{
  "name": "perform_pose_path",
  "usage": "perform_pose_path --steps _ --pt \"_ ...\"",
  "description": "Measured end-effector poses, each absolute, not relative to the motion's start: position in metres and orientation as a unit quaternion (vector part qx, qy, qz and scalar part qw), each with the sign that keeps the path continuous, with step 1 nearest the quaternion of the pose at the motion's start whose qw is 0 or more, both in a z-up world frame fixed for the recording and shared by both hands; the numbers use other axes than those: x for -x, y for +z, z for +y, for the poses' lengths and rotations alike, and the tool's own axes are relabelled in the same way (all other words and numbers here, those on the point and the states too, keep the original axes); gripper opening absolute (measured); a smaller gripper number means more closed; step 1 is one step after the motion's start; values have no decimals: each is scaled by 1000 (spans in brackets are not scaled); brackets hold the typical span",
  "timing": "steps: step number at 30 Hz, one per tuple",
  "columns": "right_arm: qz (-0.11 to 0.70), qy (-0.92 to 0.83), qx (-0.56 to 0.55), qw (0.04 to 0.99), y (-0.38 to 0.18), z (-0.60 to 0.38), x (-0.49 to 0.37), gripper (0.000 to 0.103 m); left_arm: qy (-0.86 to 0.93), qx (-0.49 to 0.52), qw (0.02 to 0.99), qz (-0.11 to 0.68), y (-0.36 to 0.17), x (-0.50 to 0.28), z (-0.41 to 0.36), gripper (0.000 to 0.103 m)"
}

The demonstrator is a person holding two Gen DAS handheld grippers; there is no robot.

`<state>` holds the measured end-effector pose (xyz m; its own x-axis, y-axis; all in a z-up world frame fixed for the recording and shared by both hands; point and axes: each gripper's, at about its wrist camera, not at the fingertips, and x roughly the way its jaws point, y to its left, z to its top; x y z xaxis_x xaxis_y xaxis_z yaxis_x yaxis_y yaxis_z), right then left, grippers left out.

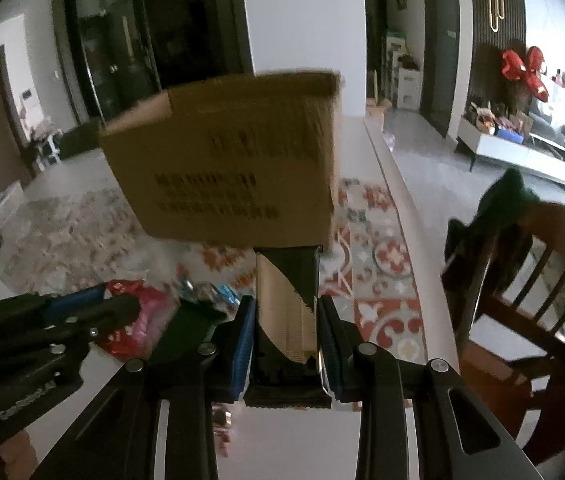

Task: Organize snacks
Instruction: 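Carry the red packet and black-and-gold bar into the box and open both tools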

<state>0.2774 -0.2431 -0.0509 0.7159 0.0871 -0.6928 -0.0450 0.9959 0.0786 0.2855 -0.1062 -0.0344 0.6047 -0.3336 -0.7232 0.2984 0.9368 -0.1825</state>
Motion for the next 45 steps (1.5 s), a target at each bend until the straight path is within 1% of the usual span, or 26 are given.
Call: perform_pose_path --steps 14,23,34,43,45 --pt "298 61 -26 952 21 -228 -295 32 -182 8 930 320 41 -308 -94 22" --pt "278 66 -21 958 45 -229 -320 32 -179 -18 942 285 69 -336 -96 22" --pt "280 74 -19 957 60 -229 -369 32 -176 -30 942 283 87 -382 -101 22" --pt "302 79 -19 950 49 -229 -408 32 -178 -24 930 319 74 -423 -104 23" --pt "307 77 -18 948 45 -230 -413 32 -178 -21 928 326 73 -428 -105 25"
